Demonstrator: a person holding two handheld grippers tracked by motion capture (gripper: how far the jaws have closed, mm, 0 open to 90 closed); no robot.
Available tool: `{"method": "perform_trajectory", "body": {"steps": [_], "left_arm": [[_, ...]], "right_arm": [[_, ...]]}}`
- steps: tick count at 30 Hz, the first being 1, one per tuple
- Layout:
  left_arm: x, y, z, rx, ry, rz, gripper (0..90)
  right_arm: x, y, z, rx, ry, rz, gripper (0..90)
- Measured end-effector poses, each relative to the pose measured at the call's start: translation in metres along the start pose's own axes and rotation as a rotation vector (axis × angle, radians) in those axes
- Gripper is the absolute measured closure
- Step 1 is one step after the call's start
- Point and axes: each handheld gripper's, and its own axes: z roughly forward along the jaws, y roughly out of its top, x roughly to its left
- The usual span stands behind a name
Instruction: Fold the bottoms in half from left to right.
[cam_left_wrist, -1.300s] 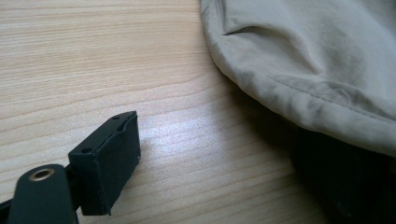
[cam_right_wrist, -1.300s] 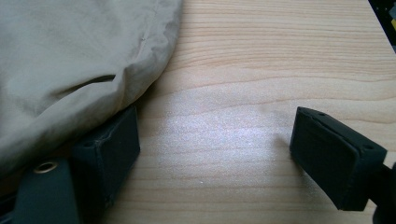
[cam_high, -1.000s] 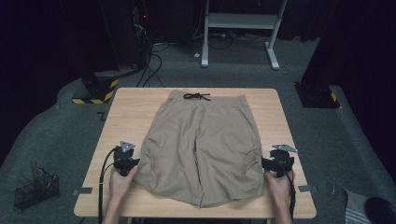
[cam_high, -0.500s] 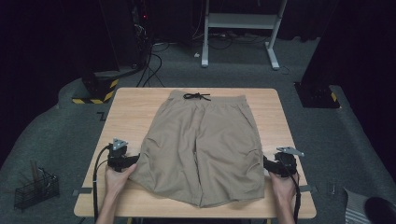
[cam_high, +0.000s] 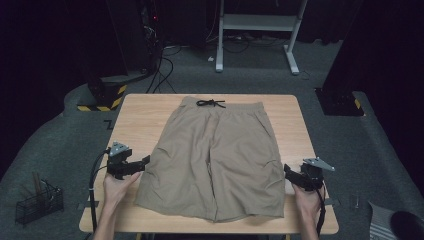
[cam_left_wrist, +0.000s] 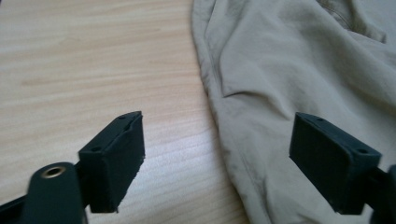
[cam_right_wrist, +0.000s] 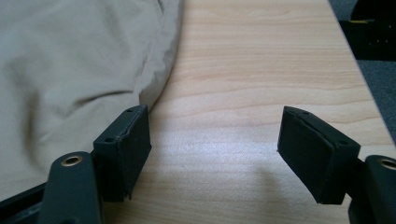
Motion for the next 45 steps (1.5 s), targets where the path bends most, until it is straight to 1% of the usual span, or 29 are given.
{"method": "perform_trajectory", "body": {"steps": [1,3,4,6,8,9,10,11,12,13,14,15,18,19,22,24,27,28,30,33,37,38,40,41,42,43,45], "left_arm": [[-0.001,0.002,0.000,-0.004,-0.007,-0.001,19.4],[-0.001,0.004,-0.001,-0.008,-0.013,-0.004,19.8],[-0.002,0.006,-0.001,-0.011,-0.016,-0.003,21.1],[-0.004,0.010,-0.001,-0.024,-0.024,-0.007,22.1],[-0.006,0.012,-0.001,-0.023,-0.028,-0.008,23.1],[-0.007,0.013,0.000,-0.017,-0.040,-0.003,20.6],[-0.008,0.014,0.001,-0.017,-0.080,0.005,20.6],[-0.008,0.015,0.002,-0.016,-0.168,0.018,14.2],[-0.010,0.017,0.002,-0.016,-0.181,0.023,14.5],[-0.017,0.020,0.003,-0.013,-0.154,0.059,17.6],[-0.019,0.022,0.004,-0.014,-0.157,0.076,17.2],[-0.021,0.024,0.005,-0.017,-0.171,0.084,17.3],[-0.024,0.026,0.008,-0.020,-0.179,0.090,18.2],[-0.027,0.028,0.012,-0.013,-0.193,0.096,18.8],[-0.031,0.029,0.015,-0.018,-0.194,0.108,20.8],[-0.033,0.028,0.018,-0.011,-0.193,0.116,21.0],[-0.037,0.027,0.025,0.010,-0.211,0.111,21.2],[-0.041,0.026,0.028,0.014,-0.207,0.126,23.4],[-0.043,0.026,0.029,0.015,-0.203,0.130,26.6],[-0.049,0.026,0.035,0.028,-0.197,0.157,28.8],[-0.052,0.026,0.038,0.039,-0.203,0.157,29.3],[-0.053,0.027,0.038,0.039,-0.201,0.165,29.4],[-0.054,0.027,0.038,0.046,-0.201,0.168,29.5],[-0.056,0.028,0.039,0.052,-0.200,0.175,29.5],[-0.058,0.030,0.041,0.053,-0.197,0.192,30.2],[-0.058,0.030,0.041,0.053,-0.197,0.192,31.4],[-0.062,0.032,0.042,0.042,-0.181,0.230,32.0]], "right_arm": [[-0.001,0.000,-0.002,-0.012,0.002,0.012,25.9],[-0.002,0.001,-0.004,-0.018,0.011,0.019,25.9],[-0.002,0.003,-0.006,-0.024,0.022,0.014,26.0],[0.000,0.004,-0.008,-0.030,0.024,0.001,26.2],[0.001,0.006,-0.009,-0.039,0.028,-0.006,26.5],[0.002,0.008,-0.010,-0.043,0.035,-0.009,26.5],[0.002,0.008,-0.010,-0.043,0.035,-0.009,26.5],[0.003,0.009,-0.010,-0.046,0.038,-0.010,26.7],[0.004,0.011,-0.010,-0.041,0.048,-0.010,26.9],[0.006,0.013,-0.009,-0.040,0.060,-0.021,27.3],[0.008,0.014,-0.009,-0.039,0.062,-0.026,27.6],[0.009,0.015,-0.008,-0.043,0.066,-0.033,27.9],[0.013,0.016,-0.007,-0.041,0.074,-0.045,28.1],[0.015,0.017,-0.005,-0.042,0.082,-0.047,28.5],[0.018,0.018,-0.002,-0.040,0.091,-0.059,28.7],[0.019,0.019,-0.002,-0.044,0.092,-0.066,28.9],[0.021,0.020,0.000,-0.042,0.104,-0.068,29.6],[0.022,0.021,0.000,-0.041,0.108,-0.069,29.7],[0.023,0.021,-0.001,-0.041,0.114,-0.071,29.7],[0.026,0.024,-0.001,-0.049,0.117,-0.074,29.7],[0.030,0.025,0.000,-0.049,0.121,-0.069,30.9],[0.031,0.025,-0.001,-0.051,0.123,-0.070,31.1],[0.032,0.026,-0.001,-0.052,0.124,-0.073,31.8],[0.034,0.026,-0.001,-0.053,0.128,-0.086,32.1],[0.038,0.027,0.001,-0.049,0.134,-0.099,32.7],[0.039,0.027,0.002,-0.049,0.136,-0.101,32.7],[0.040,0.028,0.003,-0.055,0.141,-0.109,32.8]]}}
